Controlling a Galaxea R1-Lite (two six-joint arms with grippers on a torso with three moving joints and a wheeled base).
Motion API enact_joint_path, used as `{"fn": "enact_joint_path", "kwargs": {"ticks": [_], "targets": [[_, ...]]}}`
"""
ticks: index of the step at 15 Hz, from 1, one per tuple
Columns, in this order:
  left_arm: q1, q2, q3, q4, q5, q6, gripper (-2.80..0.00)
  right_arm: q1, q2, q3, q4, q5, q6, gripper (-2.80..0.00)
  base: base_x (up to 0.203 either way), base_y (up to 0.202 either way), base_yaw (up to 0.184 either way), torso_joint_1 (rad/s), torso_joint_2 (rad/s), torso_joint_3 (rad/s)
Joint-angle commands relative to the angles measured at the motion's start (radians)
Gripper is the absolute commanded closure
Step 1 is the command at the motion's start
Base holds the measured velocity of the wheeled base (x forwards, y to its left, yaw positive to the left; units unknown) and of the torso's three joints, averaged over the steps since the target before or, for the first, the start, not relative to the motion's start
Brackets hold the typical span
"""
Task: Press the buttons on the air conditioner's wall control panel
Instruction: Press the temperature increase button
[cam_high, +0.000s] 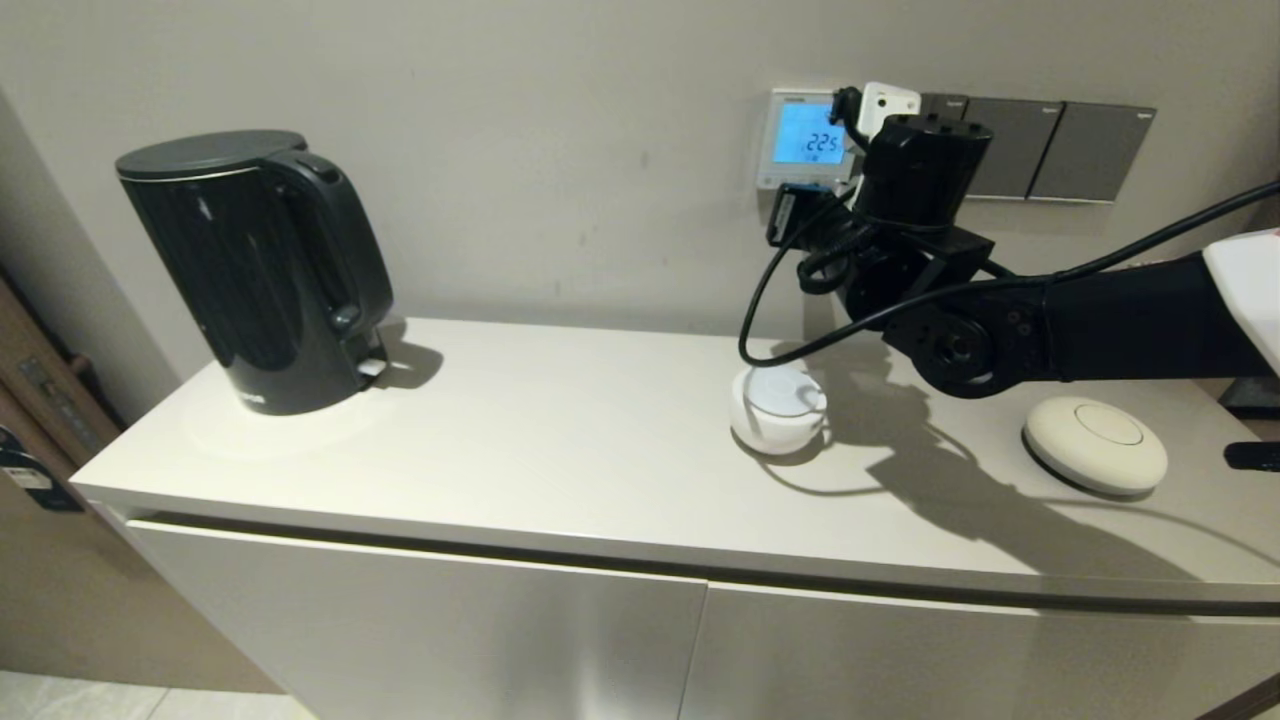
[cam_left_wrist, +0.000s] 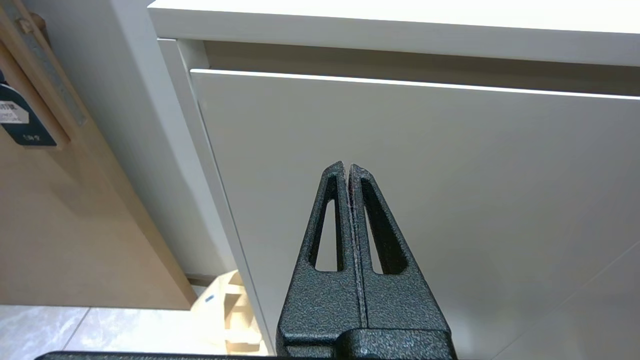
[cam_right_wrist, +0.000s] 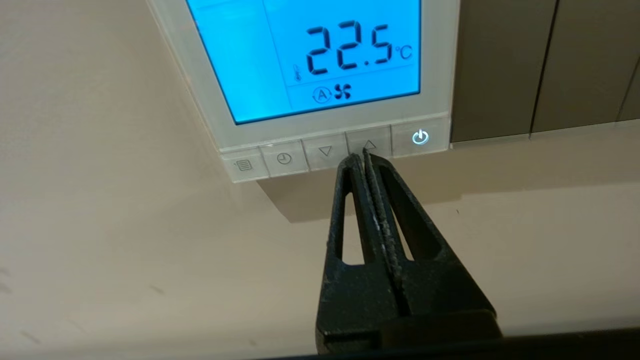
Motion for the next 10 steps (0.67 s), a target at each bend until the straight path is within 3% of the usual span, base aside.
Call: {"fn": "enact_joint_path", "kwargs": {"ticks": [1,10], "targets": [[0.0,0.0,0.0,0.0,0.0,0.0,0.0,0.005,0.003,0.006,-0.003,-0.003,0.001,0.0,0.0,0.0,0.0,0.0,0.0,0.0],[0.0,0.0,0.0,0.0,0.001,0.0,0.0,0.005,0.0,0.0,-0.006,-0.003,0.001,0.0,0.0,0.0,0.0,0.0,0.0,0.0]]}}
